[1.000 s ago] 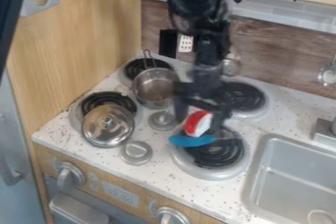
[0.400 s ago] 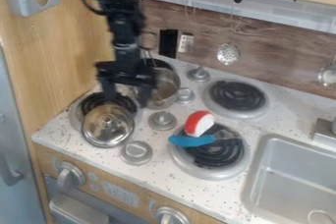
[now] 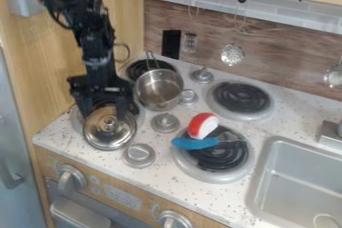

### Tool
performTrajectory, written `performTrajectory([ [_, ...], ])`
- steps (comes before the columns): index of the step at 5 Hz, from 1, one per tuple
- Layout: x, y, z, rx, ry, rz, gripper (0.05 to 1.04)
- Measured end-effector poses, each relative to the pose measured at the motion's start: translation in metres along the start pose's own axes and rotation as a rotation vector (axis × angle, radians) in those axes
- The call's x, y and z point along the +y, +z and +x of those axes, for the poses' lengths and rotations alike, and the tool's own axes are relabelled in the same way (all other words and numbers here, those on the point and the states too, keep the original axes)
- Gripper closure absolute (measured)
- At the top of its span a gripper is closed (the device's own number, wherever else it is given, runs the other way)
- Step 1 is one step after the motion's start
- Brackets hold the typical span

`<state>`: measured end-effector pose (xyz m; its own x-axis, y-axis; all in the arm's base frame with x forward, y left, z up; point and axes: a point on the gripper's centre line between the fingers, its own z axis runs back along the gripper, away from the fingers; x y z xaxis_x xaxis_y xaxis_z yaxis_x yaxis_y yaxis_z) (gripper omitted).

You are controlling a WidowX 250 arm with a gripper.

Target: Move the sliver pot lid to the upper right burner

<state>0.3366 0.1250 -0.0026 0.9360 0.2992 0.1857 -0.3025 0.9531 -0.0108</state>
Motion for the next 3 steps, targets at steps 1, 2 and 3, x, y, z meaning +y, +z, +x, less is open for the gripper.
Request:
performTrajectory([
  [1, 0.0, -0.003, 0.002, -0.037, 0.033, 0.0, 0.085],
  [2, -0.001, -0.015, -0.002, -0.021, 0.047, -0.008, 0.085],
  [3, -0.001, -0.024, -0.001, -0.025, 0.076, -0.009, 0.085],
])
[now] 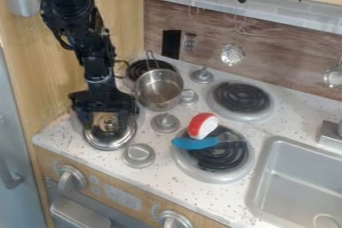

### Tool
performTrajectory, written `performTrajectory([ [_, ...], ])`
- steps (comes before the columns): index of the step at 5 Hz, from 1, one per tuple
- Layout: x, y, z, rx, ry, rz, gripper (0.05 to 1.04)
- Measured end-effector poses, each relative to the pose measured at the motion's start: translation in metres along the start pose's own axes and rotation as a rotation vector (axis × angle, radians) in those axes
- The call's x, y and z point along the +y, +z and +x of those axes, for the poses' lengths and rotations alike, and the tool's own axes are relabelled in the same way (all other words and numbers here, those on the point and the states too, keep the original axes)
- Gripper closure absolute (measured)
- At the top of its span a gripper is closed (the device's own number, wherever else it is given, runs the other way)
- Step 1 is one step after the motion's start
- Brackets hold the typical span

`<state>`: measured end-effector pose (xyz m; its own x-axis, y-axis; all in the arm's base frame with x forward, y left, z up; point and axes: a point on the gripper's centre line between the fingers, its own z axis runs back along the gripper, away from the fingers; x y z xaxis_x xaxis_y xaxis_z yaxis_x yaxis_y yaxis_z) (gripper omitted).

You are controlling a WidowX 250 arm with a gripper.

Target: Move the sliver pot lid to the upper right burner

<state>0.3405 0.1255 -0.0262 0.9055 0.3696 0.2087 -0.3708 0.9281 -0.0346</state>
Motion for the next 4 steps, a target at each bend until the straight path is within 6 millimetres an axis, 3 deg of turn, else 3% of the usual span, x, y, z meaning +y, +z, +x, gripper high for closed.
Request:
performTrajectory([
  [2, -0.004, -0.007, 0.014, -0.03, 0.019, -0.004, 0.124],
  [4, -0.006, -0.008, 0.019, -0.048, 0.021, 0.003, 0.668],
])
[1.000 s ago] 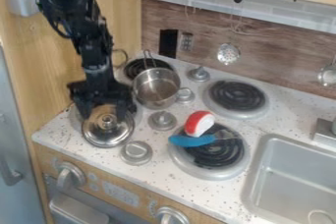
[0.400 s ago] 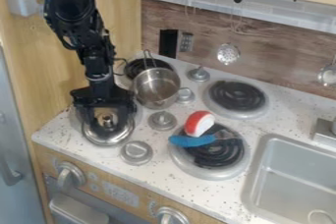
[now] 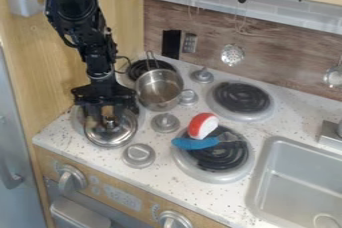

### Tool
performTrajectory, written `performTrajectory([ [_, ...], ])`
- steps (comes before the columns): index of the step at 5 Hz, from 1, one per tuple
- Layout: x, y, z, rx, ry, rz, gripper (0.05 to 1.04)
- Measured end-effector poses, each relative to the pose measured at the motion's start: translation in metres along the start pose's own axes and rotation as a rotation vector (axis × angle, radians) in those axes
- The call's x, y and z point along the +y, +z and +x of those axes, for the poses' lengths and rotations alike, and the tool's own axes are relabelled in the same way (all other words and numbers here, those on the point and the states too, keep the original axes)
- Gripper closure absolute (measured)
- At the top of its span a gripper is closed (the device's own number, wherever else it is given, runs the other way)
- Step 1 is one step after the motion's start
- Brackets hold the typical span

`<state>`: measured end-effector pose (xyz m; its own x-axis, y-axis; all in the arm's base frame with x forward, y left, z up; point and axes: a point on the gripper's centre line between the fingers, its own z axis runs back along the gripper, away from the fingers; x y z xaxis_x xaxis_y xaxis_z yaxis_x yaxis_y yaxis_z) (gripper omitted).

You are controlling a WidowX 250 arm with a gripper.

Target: Move the sliver pot lid to the upper right burner

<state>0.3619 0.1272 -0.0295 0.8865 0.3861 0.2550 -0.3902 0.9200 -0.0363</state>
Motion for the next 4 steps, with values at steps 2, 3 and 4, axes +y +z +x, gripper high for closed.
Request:
performTrajectory([
  [2, -0.001, 0.0, 0.0, -0.002, 0.003, 0.008, 0.843],
  [3, -0.002, 0.002, -0.002, 0.027, -0.007, 0.02, 0.843],
  [4, -0.018, 0.021, 0.004, 0.152, -0.04, -0.035, 0.843],
])
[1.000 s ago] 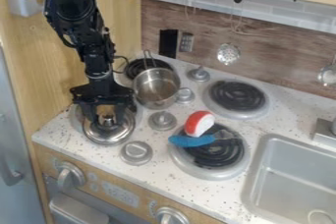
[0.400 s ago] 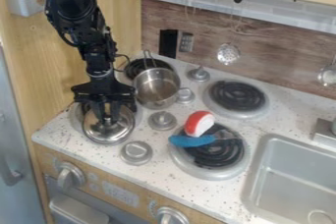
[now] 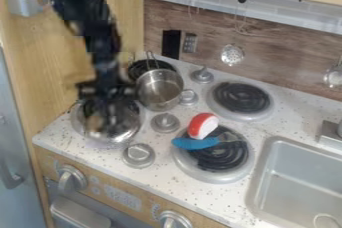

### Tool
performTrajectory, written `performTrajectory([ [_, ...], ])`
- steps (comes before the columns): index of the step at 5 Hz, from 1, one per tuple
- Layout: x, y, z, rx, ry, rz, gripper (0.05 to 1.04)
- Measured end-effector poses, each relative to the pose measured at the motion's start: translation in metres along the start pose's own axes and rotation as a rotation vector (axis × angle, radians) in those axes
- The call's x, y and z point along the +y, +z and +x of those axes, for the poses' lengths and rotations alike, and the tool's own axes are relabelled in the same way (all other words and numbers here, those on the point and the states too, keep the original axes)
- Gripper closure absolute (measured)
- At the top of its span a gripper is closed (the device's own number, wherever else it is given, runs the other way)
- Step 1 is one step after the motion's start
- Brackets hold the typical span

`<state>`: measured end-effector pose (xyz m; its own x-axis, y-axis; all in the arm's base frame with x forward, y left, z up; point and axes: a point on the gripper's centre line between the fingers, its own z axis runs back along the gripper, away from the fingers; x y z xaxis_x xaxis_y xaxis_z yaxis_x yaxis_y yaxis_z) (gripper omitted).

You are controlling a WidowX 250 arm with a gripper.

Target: Move the sliver pot lid to the upper right burner

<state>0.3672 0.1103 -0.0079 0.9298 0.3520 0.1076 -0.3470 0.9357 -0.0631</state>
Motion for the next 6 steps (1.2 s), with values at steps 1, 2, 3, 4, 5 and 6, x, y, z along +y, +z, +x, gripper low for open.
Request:
performTrajectory([
  [1, -0.033, 0.013, 0.002, 0.051, -0.072, -0.059, 0.843],
  [2, -0.071, 0.024, 0.013, 0.005, -0.183, -0.145, 0.843],
  [3, -0.109, 0.037, 0.03, -0.114, -0.324, -0.256, 0.843],
  [4, -0.151, 0.05, 0.044, -0.219, -0.446, -0.332, 0.843],
  [5, -0.172, 0.043, 0.056, -0.25, -0.492, -0.342, 0.843],
  [6, -0.189, 0.029, 0.066, -0.287, -0.533, -0.323, 0.843],
])
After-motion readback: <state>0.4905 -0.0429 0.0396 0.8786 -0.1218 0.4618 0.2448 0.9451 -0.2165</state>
